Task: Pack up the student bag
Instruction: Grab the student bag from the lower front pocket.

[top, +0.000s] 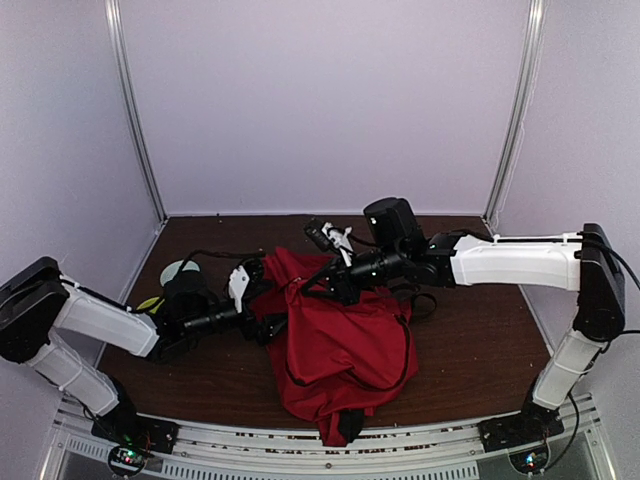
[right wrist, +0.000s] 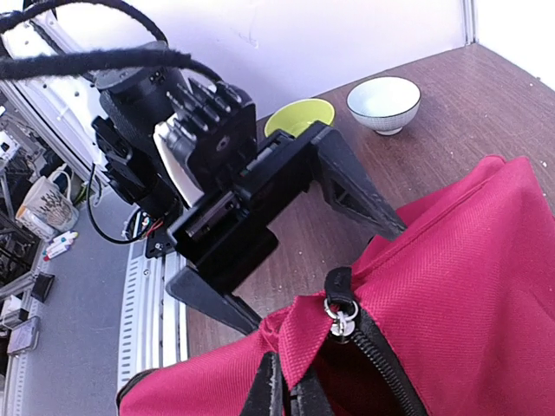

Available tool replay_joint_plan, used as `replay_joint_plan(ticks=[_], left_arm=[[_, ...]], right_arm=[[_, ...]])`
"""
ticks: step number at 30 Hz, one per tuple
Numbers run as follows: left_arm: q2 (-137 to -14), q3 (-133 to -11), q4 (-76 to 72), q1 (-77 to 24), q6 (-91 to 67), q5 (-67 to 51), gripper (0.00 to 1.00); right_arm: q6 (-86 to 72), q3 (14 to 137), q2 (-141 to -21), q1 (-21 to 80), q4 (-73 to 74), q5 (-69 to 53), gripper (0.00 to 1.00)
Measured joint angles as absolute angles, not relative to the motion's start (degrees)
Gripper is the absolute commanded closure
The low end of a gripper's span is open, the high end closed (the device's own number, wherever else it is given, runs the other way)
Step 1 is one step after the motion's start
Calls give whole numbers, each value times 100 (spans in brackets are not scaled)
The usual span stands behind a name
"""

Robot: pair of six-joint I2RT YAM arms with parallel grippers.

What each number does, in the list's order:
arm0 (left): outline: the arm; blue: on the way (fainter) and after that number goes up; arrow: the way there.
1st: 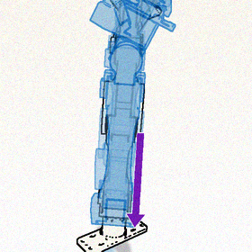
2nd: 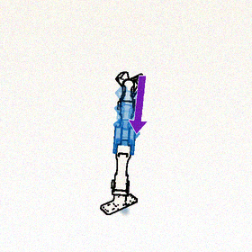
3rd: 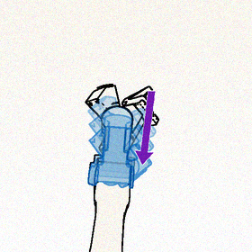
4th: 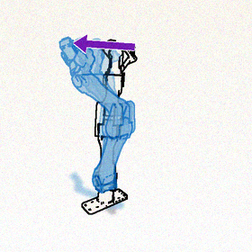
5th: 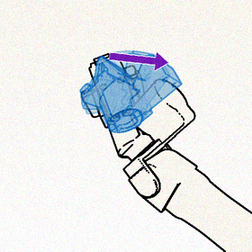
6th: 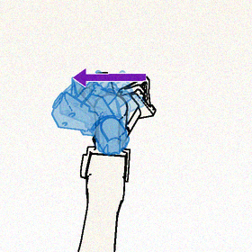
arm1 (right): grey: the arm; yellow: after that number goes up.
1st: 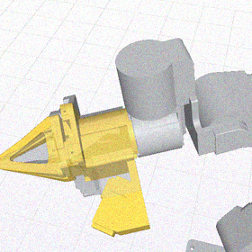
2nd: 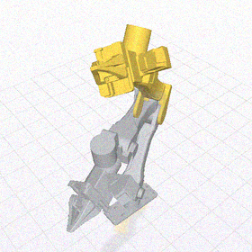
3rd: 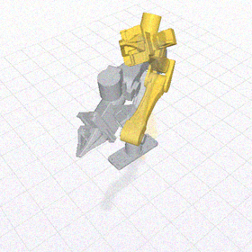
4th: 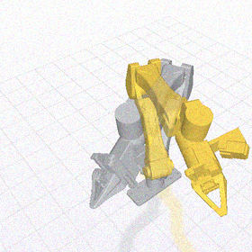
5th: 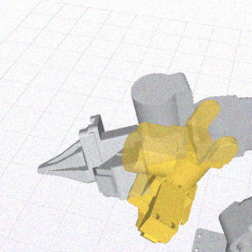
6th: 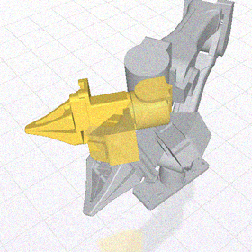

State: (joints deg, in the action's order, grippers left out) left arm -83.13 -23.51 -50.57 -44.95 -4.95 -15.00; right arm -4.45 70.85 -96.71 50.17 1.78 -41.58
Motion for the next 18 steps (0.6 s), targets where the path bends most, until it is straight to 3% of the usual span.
replay_joint_plan(ticks=[13, 16, 18], left_arm=[[-10110, -2858, -7109, -4576, -141, -1251, 3], [-10243, -2891, -7227, -4578, -117, -1170, 15], [-10245, -2985, -7105, -4584, -58, -1160, 32]], right_arm=[[-668, 6956, -9581, 4886, 16, -4246, 100], [-690, 6912, -9581, 4842, 5, -4241, 100], [-692, 6904, -9581, 4840, -3, -4241, 100]])
